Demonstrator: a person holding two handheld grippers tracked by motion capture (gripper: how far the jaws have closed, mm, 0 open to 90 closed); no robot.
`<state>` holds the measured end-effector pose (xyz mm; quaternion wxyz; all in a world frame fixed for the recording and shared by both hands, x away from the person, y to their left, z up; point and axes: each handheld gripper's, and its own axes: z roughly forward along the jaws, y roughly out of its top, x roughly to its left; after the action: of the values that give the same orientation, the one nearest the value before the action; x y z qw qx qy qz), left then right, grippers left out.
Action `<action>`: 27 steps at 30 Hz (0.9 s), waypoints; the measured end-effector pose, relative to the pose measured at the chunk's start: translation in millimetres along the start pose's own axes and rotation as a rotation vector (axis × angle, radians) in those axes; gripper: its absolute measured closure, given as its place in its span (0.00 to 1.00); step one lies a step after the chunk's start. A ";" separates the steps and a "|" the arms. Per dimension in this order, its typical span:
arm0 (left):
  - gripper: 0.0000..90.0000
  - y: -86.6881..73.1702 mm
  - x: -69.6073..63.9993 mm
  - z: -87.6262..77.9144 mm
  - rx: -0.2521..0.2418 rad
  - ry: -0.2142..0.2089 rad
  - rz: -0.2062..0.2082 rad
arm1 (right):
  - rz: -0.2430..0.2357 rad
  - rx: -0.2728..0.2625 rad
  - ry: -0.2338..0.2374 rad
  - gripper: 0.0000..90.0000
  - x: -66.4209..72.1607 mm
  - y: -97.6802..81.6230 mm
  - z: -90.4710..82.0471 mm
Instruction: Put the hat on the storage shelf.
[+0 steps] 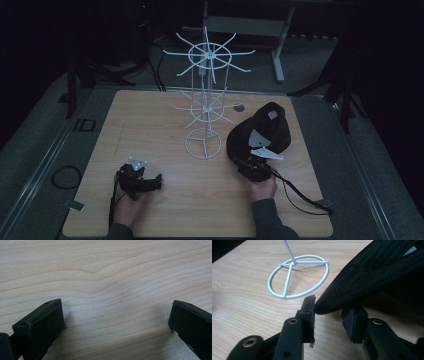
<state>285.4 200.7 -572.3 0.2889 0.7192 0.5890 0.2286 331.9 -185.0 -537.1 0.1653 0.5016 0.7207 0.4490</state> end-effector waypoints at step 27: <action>0.00 0.0 0.1 0.0 0.000 0.000 0.001 | 0.120 -0.048 -0.070 0.54 -13.2 2.3 -2.4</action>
<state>285.5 200.8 -572.3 0.2888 0.7195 0.5887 0.2288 337.5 -197.5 -536.8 0.1750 0.5553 0.6721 0.4575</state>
